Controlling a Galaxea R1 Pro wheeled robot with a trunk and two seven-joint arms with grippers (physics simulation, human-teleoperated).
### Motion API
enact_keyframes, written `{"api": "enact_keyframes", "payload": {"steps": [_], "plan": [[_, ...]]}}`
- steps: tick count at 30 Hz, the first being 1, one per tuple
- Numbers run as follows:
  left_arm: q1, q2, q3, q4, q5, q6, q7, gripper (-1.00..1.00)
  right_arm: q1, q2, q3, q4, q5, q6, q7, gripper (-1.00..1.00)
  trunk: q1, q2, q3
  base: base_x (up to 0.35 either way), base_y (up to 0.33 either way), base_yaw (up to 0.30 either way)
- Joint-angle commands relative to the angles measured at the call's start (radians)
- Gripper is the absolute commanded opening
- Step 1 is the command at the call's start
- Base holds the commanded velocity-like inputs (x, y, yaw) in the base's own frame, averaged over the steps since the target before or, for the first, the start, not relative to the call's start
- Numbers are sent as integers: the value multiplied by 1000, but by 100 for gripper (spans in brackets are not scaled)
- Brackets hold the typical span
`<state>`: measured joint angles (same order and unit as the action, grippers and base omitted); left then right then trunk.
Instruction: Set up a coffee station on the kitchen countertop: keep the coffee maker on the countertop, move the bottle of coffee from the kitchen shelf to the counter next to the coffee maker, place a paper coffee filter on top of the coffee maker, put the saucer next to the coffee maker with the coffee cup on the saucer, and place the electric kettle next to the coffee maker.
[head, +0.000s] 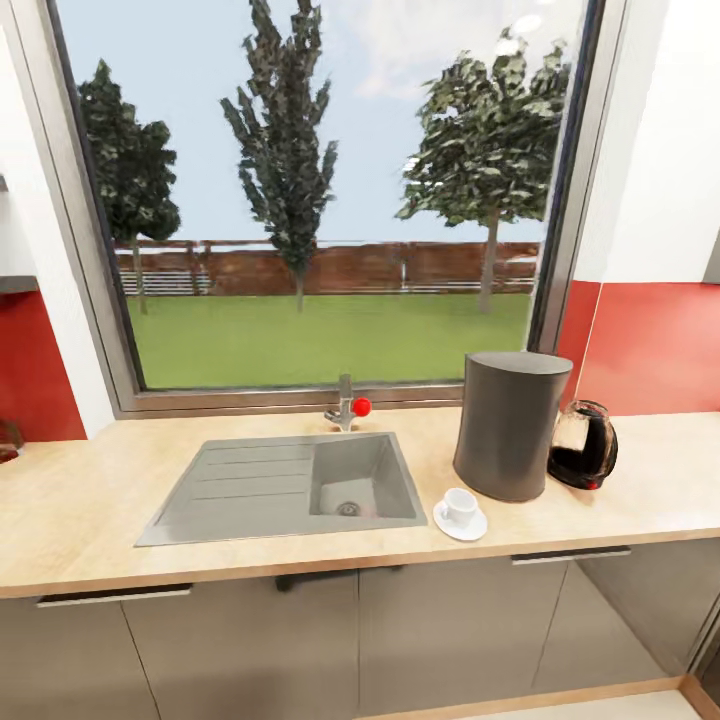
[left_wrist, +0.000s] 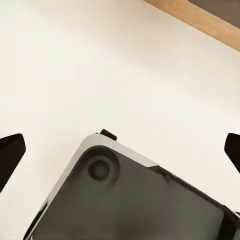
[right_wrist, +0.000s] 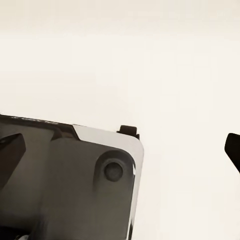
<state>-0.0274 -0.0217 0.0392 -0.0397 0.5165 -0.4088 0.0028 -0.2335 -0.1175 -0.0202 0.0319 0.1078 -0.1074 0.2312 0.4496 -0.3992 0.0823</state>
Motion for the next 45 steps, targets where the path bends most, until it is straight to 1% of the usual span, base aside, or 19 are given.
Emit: {"api": "enact_keyframes", "payload": {"steps": [1,9,14,17,19,20,21,22,23,24,26,28,33,39,45], "plan": [[0,0,4,1,-3,-2,0,100,-1,0,-3,3,10,-7,0,100,0,-1,0,0,342,0],[0,-1,4,1,-3,-2,0,100,-1,0,-2,2,11,0,-7,100,0,-1,0,0,342,0],[0,-1,4,1,-4,-2,0,100,-1,9,-3,1,12,4,-7,100,0,-1,0,0,342,0],[0,-1,4,1,-4,-2,0,100,-1,34,-3,0,11,4,-7,100,0,-1,0,0,342,0],[0,-1,3,1,-6,-2,0,100,-1,62,-4,1,10,5,-11,100,0,-1,0,0,342,0],[0,-1,3,0,-6,-2,0,100,-1,70,-4,1,11,5,-13,100,0,-1,0,0,342,0],[0,-1,3,1,-7,-3,0,100,-1,89,-4,0,11,6,-15,100,0,-1,0,0,342,0],[0,-1,3,1,-7,-3,0,100,-1,97,-4,0,11,6,-16,100,0,-1,0,0,342,0],[0,-1,3,1,-7,-3,0,100,-1,111,-4,0,11,7,-17,100,0,-1,0,0,342,0],[0,-1,3,1,-7,-3,0,100,-1,121,-4,0,12,7,-18,100,0,-1,0,0,342,0],[0,-1,3,1,-7,-2,0,100,-1,130,-4,0,12,7,-19,100,0,-1,0,0,342,0],[0,-1,2,0,-9,-3,0,100,-1,131,-4,0,12,8,-19,100,0,-1,0,0,342,0],[0,-2,2,1,-12,-3,-1,100,-1,124,-1,0,12,8,-20,100,0,-1,0,0,342,0],[0,-3,2,1,-14,-3,-1,100,-1,133,0,0,12,8,-20,100,0,-1,0,-40,342,0],[0,-3,2,1,-14,-3,0,100,-1,132,0,0,12,8,-21,100,0,-1,0,-92,342,0]]}}
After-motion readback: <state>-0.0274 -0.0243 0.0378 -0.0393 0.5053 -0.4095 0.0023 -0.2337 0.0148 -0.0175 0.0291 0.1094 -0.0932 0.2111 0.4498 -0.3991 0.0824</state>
